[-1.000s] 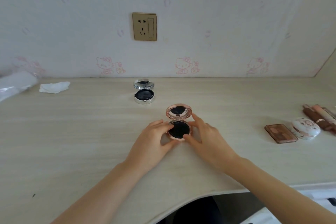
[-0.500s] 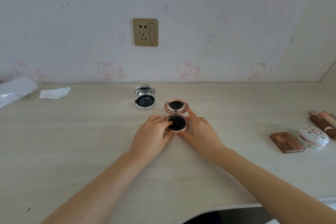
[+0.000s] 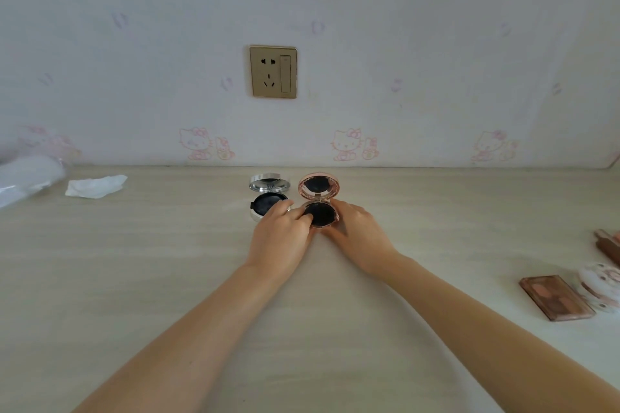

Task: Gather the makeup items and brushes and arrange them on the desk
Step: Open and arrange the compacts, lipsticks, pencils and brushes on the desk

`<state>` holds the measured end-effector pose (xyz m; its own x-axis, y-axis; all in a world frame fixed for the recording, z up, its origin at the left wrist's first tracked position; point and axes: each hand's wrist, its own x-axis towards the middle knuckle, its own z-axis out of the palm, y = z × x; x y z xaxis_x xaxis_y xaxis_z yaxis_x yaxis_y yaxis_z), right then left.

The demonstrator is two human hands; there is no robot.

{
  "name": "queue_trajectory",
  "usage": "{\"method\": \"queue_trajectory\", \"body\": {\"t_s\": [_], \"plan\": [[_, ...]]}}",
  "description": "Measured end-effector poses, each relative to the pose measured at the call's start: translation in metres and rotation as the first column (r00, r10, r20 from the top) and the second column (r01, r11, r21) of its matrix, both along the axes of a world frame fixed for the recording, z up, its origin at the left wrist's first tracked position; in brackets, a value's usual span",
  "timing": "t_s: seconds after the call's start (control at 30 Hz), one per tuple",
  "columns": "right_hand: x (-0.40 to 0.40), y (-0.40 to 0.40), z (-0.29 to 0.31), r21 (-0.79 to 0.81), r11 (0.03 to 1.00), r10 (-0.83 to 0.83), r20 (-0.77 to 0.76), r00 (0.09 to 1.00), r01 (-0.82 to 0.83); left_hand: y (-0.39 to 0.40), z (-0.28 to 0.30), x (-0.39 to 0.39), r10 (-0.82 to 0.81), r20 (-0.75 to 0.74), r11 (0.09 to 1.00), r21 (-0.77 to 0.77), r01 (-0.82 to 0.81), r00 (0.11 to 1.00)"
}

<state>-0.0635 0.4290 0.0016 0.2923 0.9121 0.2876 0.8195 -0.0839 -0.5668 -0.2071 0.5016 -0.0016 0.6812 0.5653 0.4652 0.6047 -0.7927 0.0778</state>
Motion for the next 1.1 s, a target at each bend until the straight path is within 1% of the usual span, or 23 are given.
{"method": "queue_trajectory", "body": {"t_s": [0.2,0.43,0.6,0.7,0.77,0.83,0.93,1.0,1.1], "plan": [[0.004,0.008,-0.002,-0.021,1.0,0.024,0.061,0.998,-0.023,0.003,0.002,0.002,0.005,0.021,0.998,0.066,-0.006,1.0],[0.003,0.011,-0.003,-0.024,1.0,0.015,0.085,0.996,-0.013,0.006,0.001,0.004,0.025,0.002,0.999,0.031,-0.025,1.0],[0.003,0.008,-0.003,-0.026,1.0,0.018,0.093,0.995,-0.015,0.005,0.001,0.002,0.03,0.015,0.999,0.024,-0.03,0.999],[0.002,0.005,-0.001,-0.072,0.997,0.011,0.096,0.995,-0.004,0.002,0.002,0.001,0.032,0.03,0.999,0.014,-0.032,0.999],[0.001,0.001,0.001,-0.054,0.998,0.025,0.111,0.994,-0.019,0.001,0.003,0.0,0.029,0.042,1.0,0.0,-0.029,0.999],[0.003,-0.005,0.003,-0.043,0.999,0.014,0.132,0.991,-0.008,-0.001,0.005,-0.002,0.023,0.047,1.0,0.004,-0.023,0.999],[0.006,-0.019,0.006,-0.106,0.993,-0.037,0.175,0.984,0.056,-0.008,0.007,-0.005,0.012,0.057,1.0,0.007,-0.012,0.998],[0.01,-0.03,0.009,-0.136,0.988,-0.045,0.232,0.972,0.078,-0.014,0.008,-0.006,0.004,0.049,1.0,-0.004,-0.004,0.999],[0.015,-0.054,0.015,-0.136,0.987,-0.042,0.315,0.948,0.089,-0.029,0.01,-0.004,-0.038,0.039,0.999,-0.037,0.04,0.998]]}}
